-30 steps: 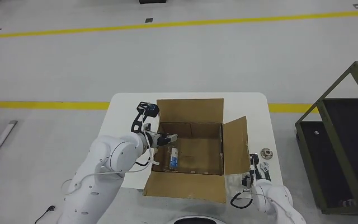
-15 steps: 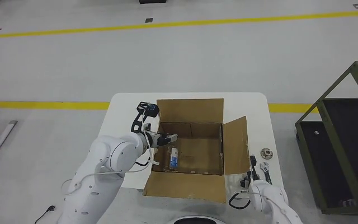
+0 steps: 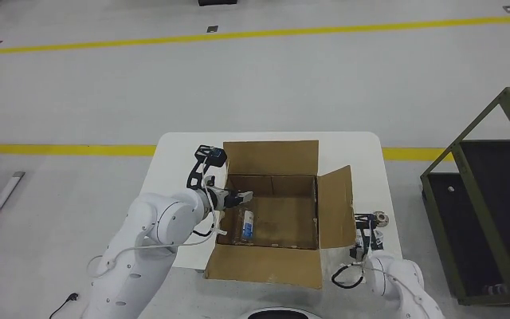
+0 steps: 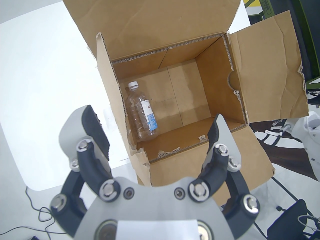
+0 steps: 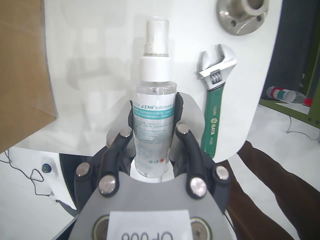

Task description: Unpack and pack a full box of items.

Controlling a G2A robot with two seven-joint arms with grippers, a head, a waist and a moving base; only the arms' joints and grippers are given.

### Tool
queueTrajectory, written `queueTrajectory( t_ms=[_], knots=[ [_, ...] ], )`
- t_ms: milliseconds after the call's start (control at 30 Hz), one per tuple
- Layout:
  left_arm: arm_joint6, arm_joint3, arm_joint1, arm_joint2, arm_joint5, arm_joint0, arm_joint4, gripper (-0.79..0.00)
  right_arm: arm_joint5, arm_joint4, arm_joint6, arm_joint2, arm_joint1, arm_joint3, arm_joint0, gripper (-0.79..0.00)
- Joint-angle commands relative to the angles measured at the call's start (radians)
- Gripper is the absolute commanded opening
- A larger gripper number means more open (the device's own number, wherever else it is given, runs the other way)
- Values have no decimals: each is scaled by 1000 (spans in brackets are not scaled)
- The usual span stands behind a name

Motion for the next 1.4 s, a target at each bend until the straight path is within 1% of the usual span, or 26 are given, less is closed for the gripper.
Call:
queueTrajectory(
  t_ms=[0, 200, 367, 400, 500, 567, 667, 733, 833, 900, 1033, 1167, 1267, 1367],
  knots=[
    [0, 0, 0, 0, 0, 0, 0, 0, 4, 40, -7, 59, 3, -76, -22, -785],
    [0, 0, 0, 0, 0, 0, 0, 0, -26, 176, -47, 234, 9, -340, -87, -785],
    [0, 0, 0, 0, 0, 0, 0, 0, -66, 282, -67, 302, 8, -497, -126, -785],
    [0, 0, 0, 0, 0, 0, 0, 0, -73, 302, -70, 308, 8, -518, -135, -785],
    [0, 0, 0, 0, 0, 0, 0, 0, -137, 379, -112, 305, 8, -518, -128, -785],
    [0, 0, 0, 0, 0, 0, 0, 0, -169, 400, -127, 295, 9, -518, -127, -785],
    [0, 0, 0, 0, 0, 0, 0, 0, -191, 412, -143, 263, 9, -518, -126, -785],
    [50, -4, 1, -12, 0, 17, 7, 0, -195, 426, -145, 239, 9, -518, -128, -785],
    [113, -27, 7, -46, 24, 41, 69, 0, -213, 478, -155, 197, 8, -518, -129, -785],
    [160, -44, 11, -64, 50, 64, 151, 0, -208, 487, -155, 179, 8, -518, -131, -785],
    [183, -61, 16, -116, 84, 103, 170, 0, -184, 483, -167, 102, 6, -502, -120, -785],
    [174, -62, 18, -131, 97, 111, 178, 0, -139, 423, -201, -9, 1, -430, -48, -785],
    [174, -62, 18, -131, 97, 111, 178, 0, -71, 365, -200, -106, -7, -364, 38, -785],
    [174, -62, 18, -131, 97, 111, 178, 0, 2, 266, -203, -204, -17, -294, 121, -785]
  ],
)
